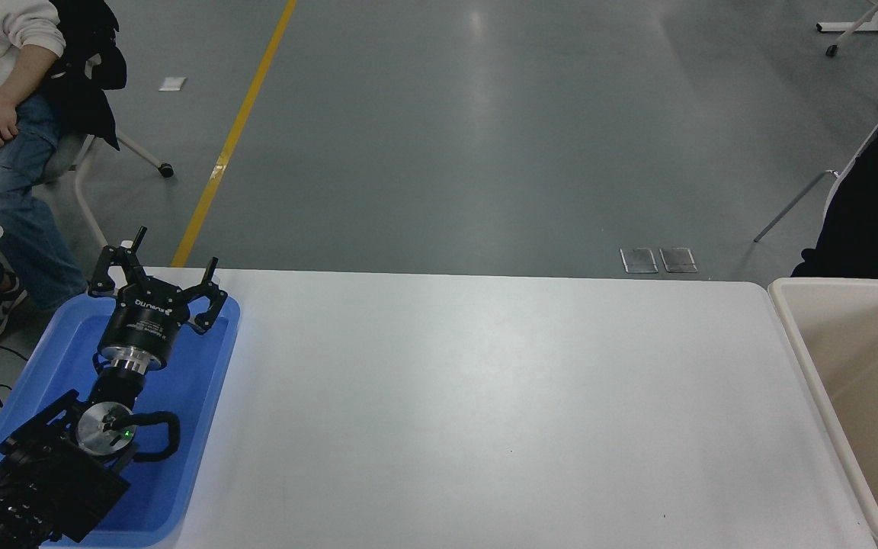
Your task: Pick up paper ball place in dustbin
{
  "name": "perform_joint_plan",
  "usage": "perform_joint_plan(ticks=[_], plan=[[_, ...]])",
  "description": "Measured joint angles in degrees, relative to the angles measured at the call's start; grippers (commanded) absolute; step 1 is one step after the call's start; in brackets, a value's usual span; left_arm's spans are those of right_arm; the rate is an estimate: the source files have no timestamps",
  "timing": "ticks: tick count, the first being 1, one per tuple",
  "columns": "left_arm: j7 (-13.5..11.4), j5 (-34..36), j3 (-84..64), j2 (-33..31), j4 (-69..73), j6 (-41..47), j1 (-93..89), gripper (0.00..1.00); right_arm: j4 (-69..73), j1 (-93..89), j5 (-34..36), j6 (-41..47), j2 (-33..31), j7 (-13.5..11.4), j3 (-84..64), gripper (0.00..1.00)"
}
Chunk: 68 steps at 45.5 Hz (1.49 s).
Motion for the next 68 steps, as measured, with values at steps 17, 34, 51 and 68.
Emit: perform_joint_plan(ticks=[17, 34, 51, 68], plan=[[0.00, 0.00, 0.00, 0.00, -0.01, 0.00, 0.00, 1.00, 0.95, 0.80, 0.36, -0.08, 0.14, 0.33, 1.92, 1.00], [0.00, -0.02, 0.00, 0.00, 0.01, 0.00, 0.00, 1.00, 4.72, 5.60, 0.42, -0.25, 1.96, 1.78, 33.48, 1.00], [-0.01, 0.00, 0.00, 0.00, 0.00, 0.00, 0.03, 1.00, 20.01, 0.37, 0.32, 0.02, 2.94, 14.68, 69.38, 1.00], [-0.02, 0.01, 0.00, 0.00, 0.01, 0.00, 0.01, 1.00, 36.64, -11.93, 0.17, 1.67, 8.24, 21.58, 97.49, 1.00]])
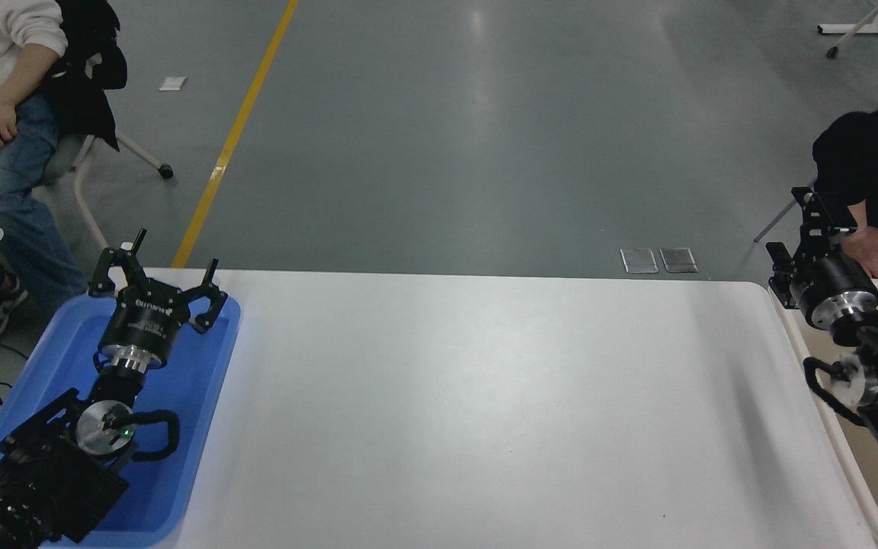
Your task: Pick up paper ball place in dustbin
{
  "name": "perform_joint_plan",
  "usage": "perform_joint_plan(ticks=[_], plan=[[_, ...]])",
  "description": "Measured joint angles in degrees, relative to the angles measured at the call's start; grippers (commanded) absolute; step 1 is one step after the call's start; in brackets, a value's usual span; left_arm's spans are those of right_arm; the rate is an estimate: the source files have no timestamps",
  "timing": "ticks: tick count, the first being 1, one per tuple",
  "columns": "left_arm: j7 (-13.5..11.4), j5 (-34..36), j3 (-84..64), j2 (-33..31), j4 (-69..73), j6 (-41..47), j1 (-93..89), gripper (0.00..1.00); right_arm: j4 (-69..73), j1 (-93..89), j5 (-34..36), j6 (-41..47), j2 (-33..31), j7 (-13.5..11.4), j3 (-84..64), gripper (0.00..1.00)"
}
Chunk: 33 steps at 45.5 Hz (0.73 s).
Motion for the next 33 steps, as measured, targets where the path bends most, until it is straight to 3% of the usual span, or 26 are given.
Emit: perform_joint_plan(ticks=[33], plan=[[-0.01, -0.01, 0.00, 0.00, -0.01, 0.00, -0.01, 1.00, 3.28, -5.56, -0.04, 2.24, 6.79, 0.94, 7.49, 1.00]])
